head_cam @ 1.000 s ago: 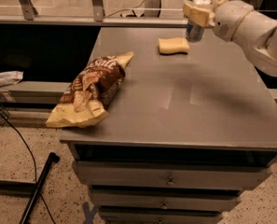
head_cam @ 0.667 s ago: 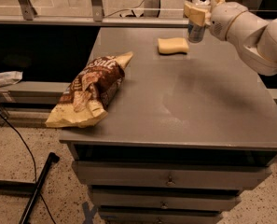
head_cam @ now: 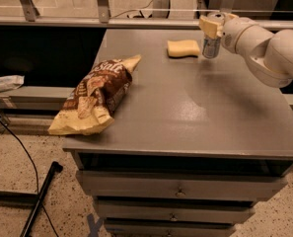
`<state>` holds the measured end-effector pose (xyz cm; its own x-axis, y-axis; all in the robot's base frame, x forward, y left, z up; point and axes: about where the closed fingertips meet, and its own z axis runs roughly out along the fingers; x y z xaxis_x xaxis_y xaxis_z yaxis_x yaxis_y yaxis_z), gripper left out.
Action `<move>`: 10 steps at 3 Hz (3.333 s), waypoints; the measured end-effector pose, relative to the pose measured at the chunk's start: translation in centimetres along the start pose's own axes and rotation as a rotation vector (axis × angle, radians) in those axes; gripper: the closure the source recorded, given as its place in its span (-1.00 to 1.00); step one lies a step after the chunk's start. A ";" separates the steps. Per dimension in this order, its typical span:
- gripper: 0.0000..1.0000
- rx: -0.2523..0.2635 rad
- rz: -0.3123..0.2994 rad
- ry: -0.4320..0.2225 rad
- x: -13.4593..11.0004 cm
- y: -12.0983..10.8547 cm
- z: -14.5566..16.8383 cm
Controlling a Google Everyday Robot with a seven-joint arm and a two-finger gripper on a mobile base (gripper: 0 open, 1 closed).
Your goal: Move redbull can near sponge
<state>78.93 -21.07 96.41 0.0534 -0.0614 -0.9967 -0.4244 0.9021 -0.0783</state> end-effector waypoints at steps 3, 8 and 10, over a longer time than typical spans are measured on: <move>-0.28 0.002 0.038 0.045 2.0 -0.1 0.5; -1.00 -0.029 0.032 -0.015 -1.6 -2.9 -0.9; -1.00 0.034 0.059 -0.136 -6.9 -8.5 -4.0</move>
Offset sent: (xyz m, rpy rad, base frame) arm 0.0041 -0.0026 -0.0163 0.0128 0.0480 -0.0076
